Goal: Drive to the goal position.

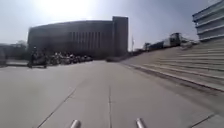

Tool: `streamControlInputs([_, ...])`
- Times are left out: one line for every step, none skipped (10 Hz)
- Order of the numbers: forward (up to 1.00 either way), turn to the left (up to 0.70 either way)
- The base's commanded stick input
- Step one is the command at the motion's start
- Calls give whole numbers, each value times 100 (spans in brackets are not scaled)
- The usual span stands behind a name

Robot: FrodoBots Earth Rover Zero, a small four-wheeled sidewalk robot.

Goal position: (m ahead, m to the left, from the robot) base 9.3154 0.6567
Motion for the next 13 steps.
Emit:
streamControlInputs([100, 14])
streamControlInputs([100, 5])
streamControlInputs([100, 0])
streamControlInputs([100, 0])
streamControlInputs([100, 0])
streamControlInputs([100, 0])
streamControlInputs([100, 0])
streamControlInputs([100, 0])
streamControlInputs([100, 0])
streamControlInputs([100, 0])
streamControlInputs([100, 0])
streamControlInputs([100, 0])
streamControlInputs([100, 0])
